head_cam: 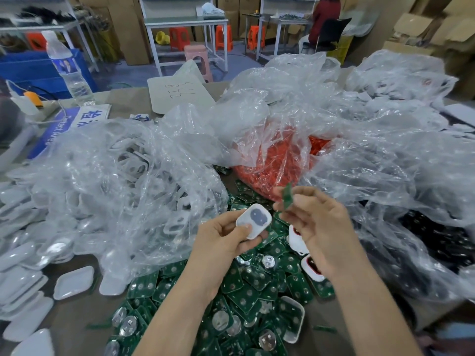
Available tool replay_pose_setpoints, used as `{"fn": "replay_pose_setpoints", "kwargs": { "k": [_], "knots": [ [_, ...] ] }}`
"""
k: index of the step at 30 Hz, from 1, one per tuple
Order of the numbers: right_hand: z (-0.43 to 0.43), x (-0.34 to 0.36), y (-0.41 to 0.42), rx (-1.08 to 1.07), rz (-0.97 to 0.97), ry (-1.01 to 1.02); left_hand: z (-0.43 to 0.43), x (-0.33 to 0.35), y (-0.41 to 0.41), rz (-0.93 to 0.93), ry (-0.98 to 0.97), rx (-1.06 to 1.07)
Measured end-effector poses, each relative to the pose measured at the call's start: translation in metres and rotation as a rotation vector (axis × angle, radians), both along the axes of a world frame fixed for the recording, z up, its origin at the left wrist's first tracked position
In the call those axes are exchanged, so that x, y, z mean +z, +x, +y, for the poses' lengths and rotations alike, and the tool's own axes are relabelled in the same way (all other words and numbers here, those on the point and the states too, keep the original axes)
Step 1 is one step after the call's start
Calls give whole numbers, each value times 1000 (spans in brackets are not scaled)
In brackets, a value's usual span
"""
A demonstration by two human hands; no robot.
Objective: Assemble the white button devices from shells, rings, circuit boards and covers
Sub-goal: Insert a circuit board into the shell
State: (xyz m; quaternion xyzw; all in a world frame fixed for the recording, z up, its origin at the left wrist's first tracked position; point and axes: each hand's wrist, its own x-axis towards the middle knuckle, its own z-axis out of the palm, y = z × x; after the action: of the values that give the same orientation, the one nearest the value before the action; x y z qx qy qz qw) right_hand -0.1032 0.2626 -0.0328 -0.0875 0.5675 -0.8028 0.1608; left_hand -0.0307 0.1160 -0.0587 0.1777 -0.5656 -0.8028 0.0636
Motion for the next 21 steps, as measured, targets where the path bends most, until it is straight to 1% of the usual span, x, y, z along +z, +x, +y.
{"fn": "replay_pose_setpoints", "kwargs": {
  "k": [2,3,5,8,10,12,13,14,15,16,17,18,19,20,21],
  "knots": [
    [15,10,-8,-50,-10,-126,-3,0,0,-9,41,28],
    [23,15,-11,-86,23,-132,-6,0,0,-11,76,52],
    [37,22,-16,-139,82,-77,-11,1,0,-3,147,97],
    [51,24,-17,-122,86,77,-15,-1,0,20,210,122],
    [57,22,-18,-17,107,250,-15,-1,0,26,231,116],
    [56,36,-23,215,123,423,-15,-1,-2,20,234,112],
    [52,50,-29,315,139,474,-15,0,-2,20,224,110],
    [46,68,-37,348,163,471,-16,0,-3,21,212,107],
    [39,84,-51,298,178,416,-16,2,-4,22,197,104],
    [33,97,-68,167,207,374,-16,3,-4,23,184,108],
    [25,108,-81,-26,292,450,-15,3,-5,23,174,122],
    [15,112,-88,-220,425,639,-16,3,-5,19,170,151],
    [4,107,-86,-342,561,807,-17,3,-4,13,169,187],
    [-7,95,-81,-342,686,885,-18,2,-4,16,160,217],
    [-16,80,-74,-209,776,915,-20,3,-4,32,145,243]
  ]
}}
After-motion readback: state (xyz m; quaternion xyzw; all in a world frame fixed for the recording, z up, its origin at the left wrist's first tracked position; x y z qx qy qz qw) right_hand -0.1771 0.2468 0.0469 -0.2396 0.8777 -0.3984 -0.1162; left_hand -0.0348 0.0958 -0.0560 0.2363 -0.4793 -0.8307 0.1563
